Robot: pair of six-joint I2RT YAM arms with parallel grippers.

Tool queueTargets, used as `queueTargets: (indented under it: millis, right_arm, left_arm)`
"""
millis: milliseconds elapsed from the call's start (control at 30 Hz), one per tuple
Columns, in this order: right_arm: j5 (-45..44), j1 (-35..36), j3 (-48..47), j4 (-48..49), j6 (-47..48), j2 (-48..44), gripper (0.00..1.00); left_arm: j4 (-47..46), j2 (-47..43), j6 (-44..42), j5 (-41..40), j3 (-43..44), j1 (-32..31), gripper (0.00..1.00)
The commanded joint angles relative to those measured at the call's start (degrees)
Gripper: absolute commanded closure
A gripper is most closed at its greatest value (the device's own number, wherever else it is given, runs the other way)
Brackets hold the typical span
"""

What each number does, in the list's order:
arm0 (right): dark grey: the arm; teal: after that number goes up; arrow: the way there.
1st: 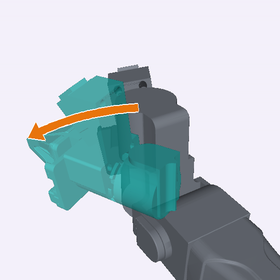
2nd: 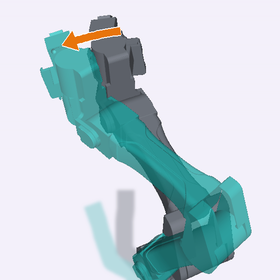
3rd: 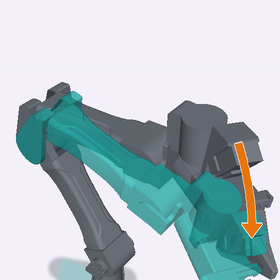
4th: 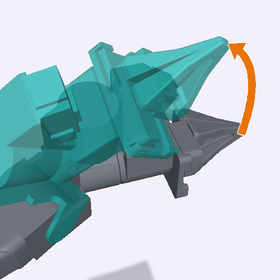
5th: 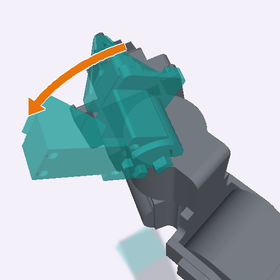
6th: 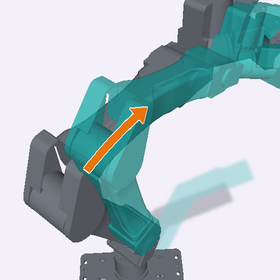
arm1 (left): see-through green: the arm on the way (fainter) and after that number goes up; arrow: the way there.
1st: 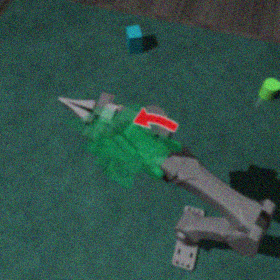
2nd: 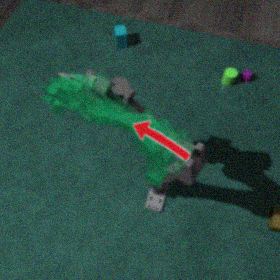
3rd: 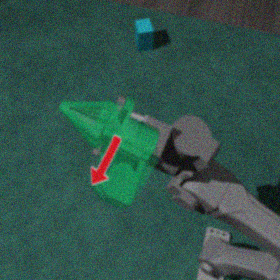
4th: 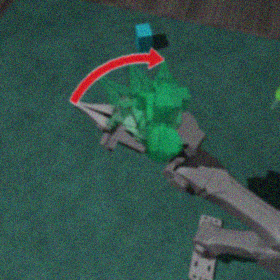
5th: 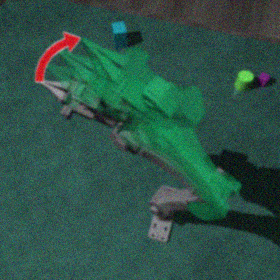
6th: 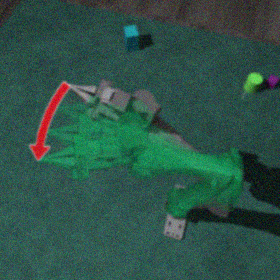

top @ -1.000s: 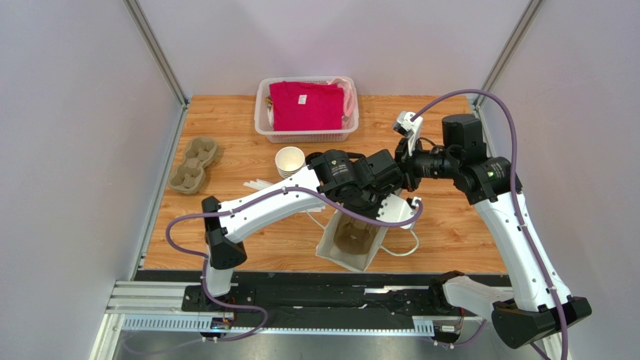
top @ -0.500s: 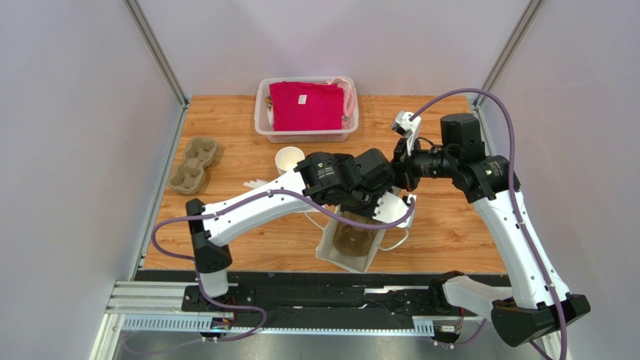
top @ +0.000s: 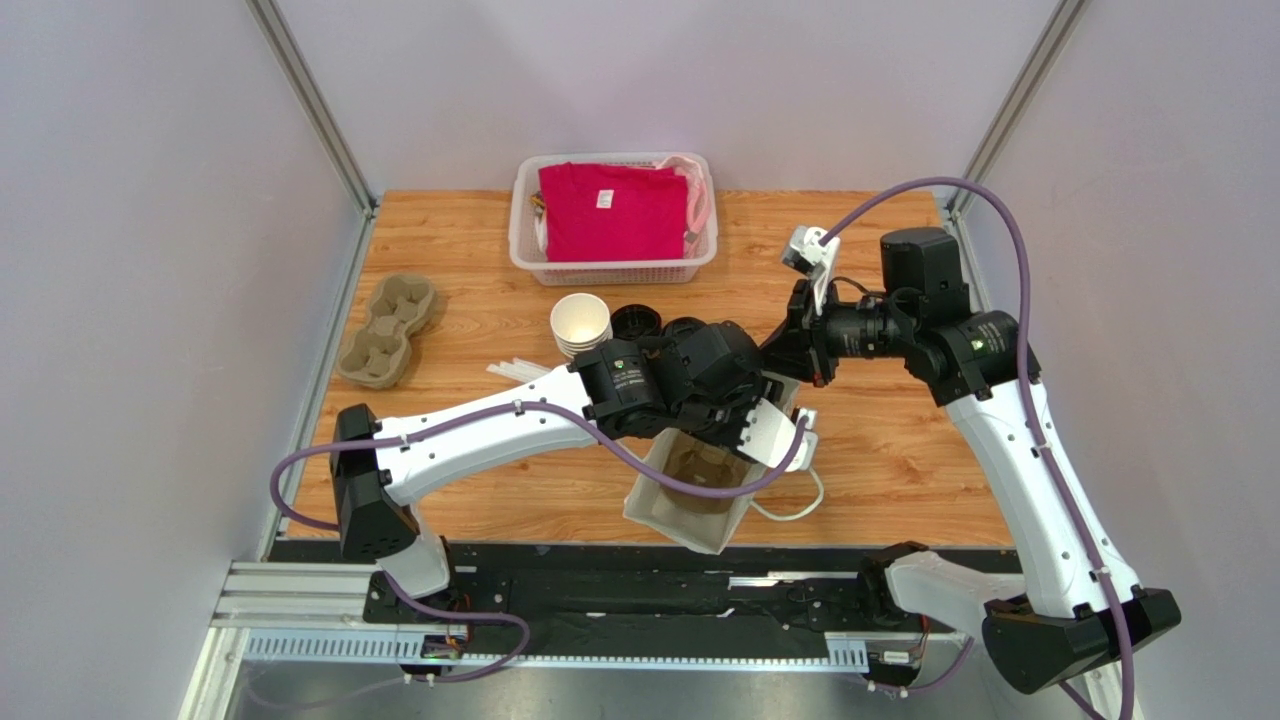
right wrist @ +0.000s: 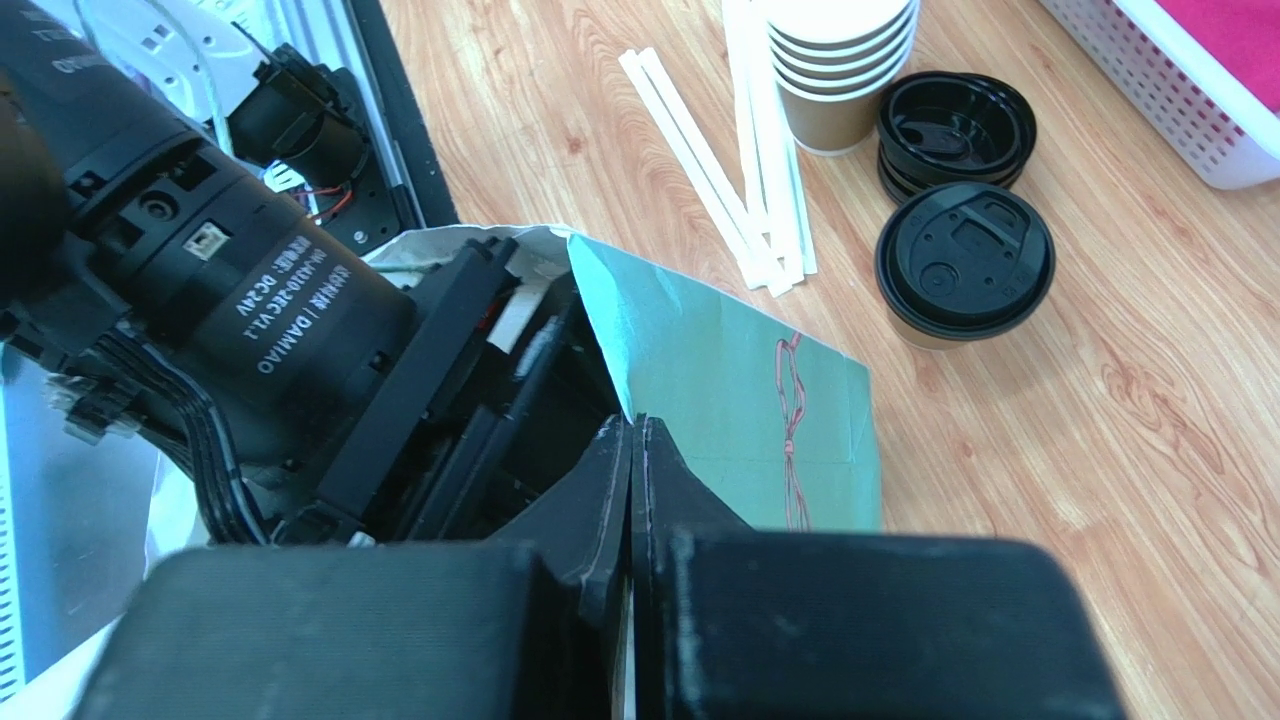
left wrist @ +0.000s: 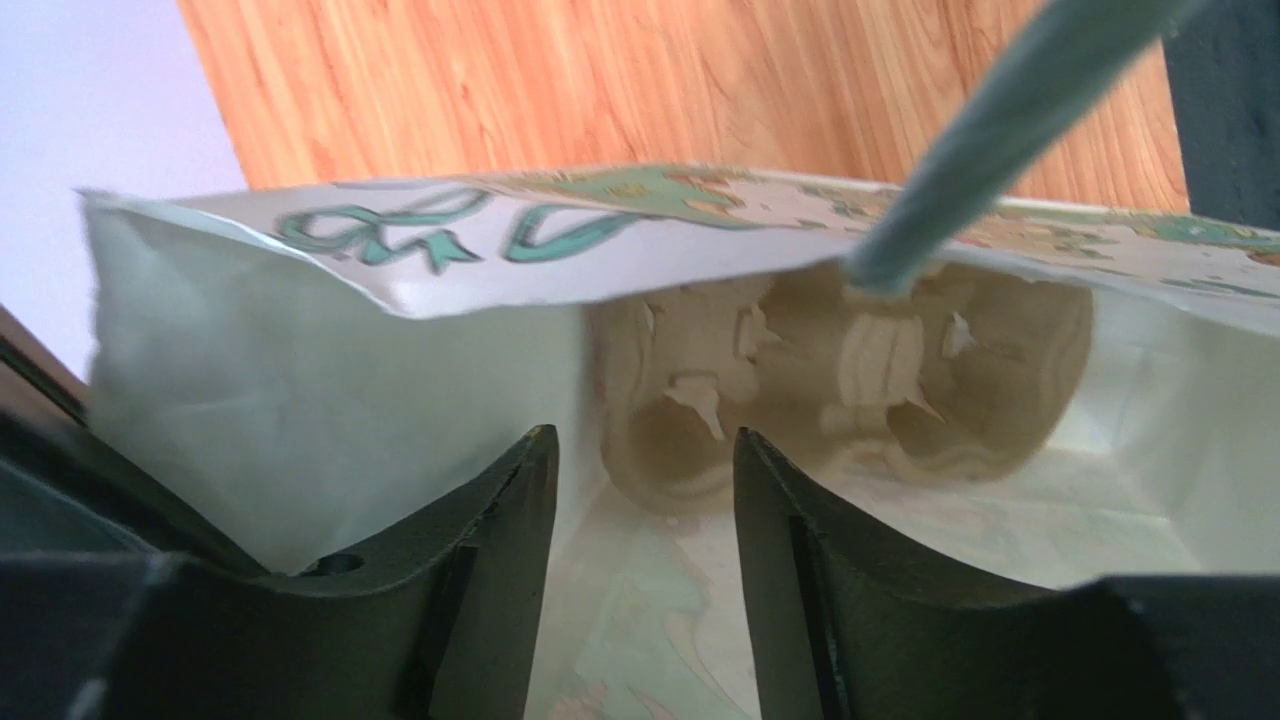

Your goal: Pack the takeout coffee

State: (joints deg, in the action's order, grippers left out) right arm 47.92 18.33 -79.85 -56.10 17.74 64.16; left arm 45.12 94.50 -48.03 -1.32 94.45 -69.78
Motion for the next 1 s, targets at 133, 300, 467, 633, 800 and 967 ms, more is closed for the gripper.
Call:
queueTargets:
  millis: [133,300,467,633,800,967]
  right_arm:
    - [4.28,0.22,-0.74,0.2,1.6,0.17,1.0]
    - [5.25,0.22,-0.48,-0.42,2.3,-0.09,1.0]
    - [6.39,0.22,-0.48,-0.68,2.48,0.17,1.0]
    - [7.19,0.22,-0.56,-1.03,3.01,0.53,1.0]
    - [8.06,0.22,-0.74,-1.82,3.71,1.14,1.0]
    - [8.33,0.22,-0.83,-2.61,4.76,1.14,1.0]
  left_arm:
    - [-5.57,-0.2,-4.26,0.88,-1.46,-0.27,0.43]
    - [-6.45,0.6,-6.02,0.53,-3.05,-0.27,0.43]
    - [-8.12,1.21,-7.42,0.18,-5.15,-0.01,0.44]
    - [-10.49,2.0,-8.04,0.7,-6.21,0.61,0.44]
    - [-11.37,3.23,-8.48,1.67,-6.12,1.31,0.48]
    - [-11.46,4.29,-8.4,2.55,-6.39,1.75,0.7]
